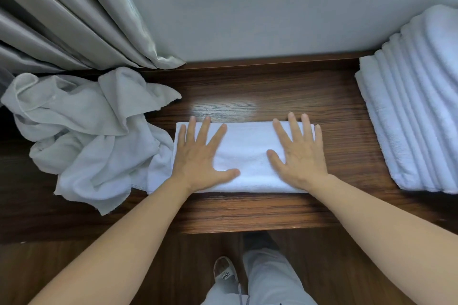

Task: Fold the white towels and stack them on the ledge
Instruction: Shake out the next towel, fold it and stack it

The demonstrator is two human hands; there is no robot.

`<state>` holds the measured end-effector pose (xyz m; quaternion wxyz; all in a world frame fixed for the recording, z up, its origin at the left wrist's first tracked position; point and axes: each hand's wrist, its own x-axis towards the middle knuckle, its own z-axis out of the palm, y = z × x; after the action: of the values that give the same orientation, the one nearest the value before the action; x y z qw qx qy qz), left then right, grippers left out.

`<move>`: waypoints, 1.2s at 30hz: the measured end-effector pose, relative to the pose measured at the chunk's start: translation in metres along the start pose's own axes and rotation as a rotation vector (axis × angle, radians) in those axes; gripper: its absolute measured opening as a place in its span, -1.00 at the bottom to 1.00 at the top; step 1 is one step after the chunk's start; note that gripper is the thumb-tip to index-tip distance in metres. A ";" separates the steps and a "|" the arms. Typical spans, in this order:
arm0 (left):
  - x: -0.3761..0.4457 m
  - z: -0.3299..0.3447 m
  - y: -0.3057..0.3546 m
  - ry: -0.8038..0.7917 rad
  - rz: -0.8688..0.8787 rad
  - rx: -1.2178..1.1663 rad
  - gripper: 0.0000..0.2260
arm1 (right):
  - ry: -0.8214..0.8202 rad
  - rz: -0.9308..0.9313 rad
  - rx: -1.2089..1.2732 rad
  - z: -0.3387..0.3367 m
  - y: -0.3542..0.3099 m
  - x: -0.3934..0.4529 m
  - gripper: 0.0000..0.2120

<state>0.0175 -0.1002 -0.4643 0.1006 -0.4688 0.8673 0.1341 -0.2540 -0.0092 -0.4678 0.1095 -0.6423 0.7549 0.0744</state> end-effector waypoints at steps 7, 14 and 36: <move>0.005 -0.011 -0.009 -0.059 -0.144 -0.012 0.07 | -0.040 -0.040 -0.012 -0.008 -0.002 0.000 -0.32; 0.024 -0.040 -0.034 -0.034 -0.063 0.068 -0.50 | -0.151 -0.055 0.014 -0.054 0.015 0.039 -0.51; -0.055 -0.200 -0.061 -0.179 0.199 -0.075 -0.65 | -0.237 -0.251 0.118 -0.204 0.021 -0.032 -0.68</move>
<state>0.0888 -0.1546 -0.2674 0.1465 -0.3699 0.8914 0.2169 -0.2841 -0.0264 -0.2631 0.2435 -0.7108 0.6536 0.0909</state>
